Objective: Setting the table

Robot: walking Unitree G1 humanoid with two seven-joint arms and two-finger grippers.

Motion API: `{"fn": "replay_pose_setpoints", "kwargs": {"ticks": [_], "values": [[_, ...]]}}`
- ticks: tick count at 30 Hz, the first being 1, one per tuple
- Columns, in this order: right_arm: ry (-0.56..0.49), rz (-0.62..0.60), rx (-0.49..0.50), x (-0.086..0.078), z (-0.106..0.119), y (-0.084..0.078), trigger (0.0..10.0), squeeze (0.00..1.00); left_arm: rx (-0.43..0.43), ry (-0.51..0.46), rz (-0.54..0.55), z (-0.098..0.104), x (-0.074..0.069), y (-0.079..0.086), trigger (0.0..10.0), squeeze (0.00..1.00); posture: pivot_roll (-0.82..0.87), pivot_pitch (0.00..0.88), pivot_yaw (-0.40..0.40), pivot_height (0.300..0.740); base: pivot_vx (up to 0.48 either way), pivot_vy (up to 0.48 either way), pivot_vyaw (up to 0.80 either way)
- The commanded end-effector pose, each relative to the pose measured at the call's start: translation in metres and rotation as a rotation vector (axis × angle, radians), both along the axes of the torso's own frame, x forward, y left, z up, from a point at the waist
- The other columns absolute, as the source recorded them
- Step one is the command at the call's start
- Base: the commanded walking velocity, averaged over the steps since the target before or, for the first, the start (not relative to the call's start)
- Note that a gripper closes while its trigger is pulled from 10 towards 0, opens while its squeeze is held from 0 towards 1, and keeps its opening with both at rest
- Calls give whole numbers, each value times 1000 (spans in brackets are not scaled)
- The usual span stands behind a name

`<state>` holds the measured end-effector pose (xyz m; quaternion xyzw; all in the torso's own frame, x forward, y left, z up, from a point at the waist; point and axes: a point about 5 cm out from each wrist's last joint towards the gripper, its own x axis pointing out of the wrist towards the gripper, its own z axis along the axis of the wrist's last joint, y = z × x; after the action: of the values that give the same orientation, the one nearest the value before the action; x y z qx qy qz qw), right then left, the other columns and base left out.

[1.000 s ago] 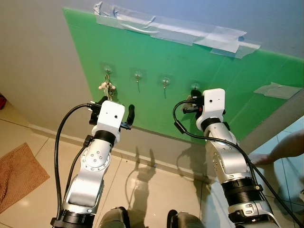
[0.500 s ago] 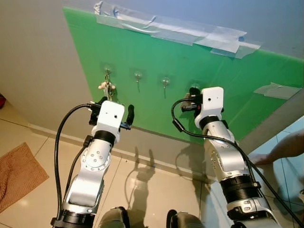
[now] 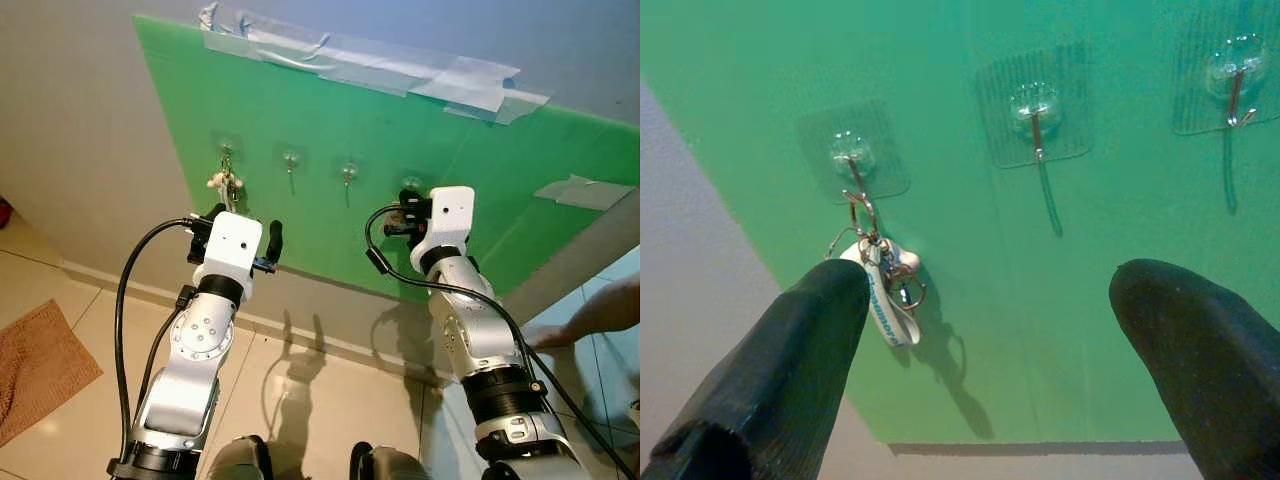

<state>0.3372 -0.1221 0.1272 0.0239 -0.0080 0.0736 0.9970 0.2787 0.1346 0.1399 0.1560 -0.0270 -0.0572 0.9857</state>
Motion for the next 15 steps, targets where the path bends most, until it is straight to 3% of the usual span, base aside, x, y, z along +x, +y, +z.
{"fn": "replay_pose_setpoints", "kwargs": {"ticks": [1,15], "values": [[24,-21,22,2,-2,-5,10000,0,2,-14,0,3,-2,-1,10000,0,16,138,-60,740,0,0,0],[-109,-46,-129,2,12,-7,10000,0,1,-14,2,4,-2,-1,10000,0,15,148,-59,740,0,0,0]]}}
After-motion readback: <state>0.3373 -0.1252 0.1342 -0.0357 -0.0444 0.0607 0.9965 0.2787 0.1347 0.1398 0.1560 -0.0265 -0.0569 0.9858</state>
